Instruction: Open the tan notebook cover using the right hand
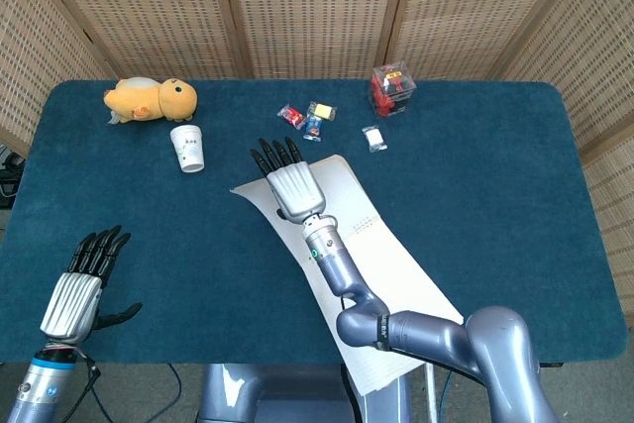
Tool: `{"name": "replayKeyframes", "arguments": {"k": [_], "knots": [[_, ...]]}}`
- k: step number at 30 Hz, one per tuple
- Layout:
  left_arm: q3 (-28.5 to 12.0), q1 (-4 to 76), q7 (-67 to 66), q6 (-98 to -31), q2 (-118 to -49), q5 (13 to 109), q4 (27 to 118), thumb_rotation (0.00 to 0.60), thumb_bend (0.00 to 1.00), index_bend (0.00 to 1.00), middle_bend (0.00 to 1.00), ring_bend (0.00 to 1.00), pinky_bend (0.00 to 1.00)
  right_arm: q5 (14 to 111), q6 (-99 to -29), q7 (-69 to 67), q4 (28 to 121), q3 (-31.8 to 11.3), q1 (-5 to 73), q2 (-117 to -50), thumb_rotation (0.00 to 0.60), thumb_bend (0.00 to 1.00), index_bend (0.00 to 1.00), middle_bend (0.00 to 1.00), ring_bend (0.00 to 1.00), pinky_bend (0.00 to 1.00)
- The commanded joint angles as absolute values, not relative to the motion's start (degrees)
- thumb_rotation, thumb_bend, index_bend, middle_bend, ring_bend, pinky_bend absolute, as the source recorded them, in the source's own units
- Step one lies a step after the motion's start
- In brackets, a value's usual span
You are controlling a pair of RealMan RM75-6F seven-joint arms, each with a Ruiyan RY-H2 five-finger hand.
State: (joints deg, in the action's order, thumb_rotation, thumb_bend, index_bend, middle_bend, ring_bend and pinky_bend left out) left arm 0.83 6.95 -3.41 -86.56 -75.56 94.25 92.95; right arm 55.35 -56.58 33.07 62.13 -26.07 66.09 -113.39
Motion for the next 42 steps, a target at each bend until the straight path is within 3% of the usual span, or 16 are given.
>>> {"name": "replayKeyframes", "arguments": {"k": [1, 18, 42], "knots": [[0.86, 7.04, -3.28, -86.34, -75.5, 94.13, 92.96, 0.6, 0.15, 0.0, 0.0, 0.0, 0.0, 55.97, -57.0, 33.11, 61.33, -26.43, 66.97, -113.77, 0.6, 0.0, 0.0, 0.0, 0.0, 0.06], [0.97, 7.19, -2.99, -85.97, -75.44, 93.9, 92.84, 0.6, 0.14, 0.0, 0.0, 0.0, 0.0, 57.07, -59.89, 34.33, 60.08, -26.89, 68.33, -114.2, 0.6, 0.0, 0.0, 0.0, 0.0, 0.08], [1.18, 6.67, -2.49, -86.87, -75.02, 94.07, 92.99, 0.6, 0.14, 0.0, 0.0, 0.0, 0.0, 54.69, -63.22, 44.11, 70.27, -29.05, 70.67, -109.98, 0.6, 0.0, 0.0, 0.0, 0.0, 0.05]]}}
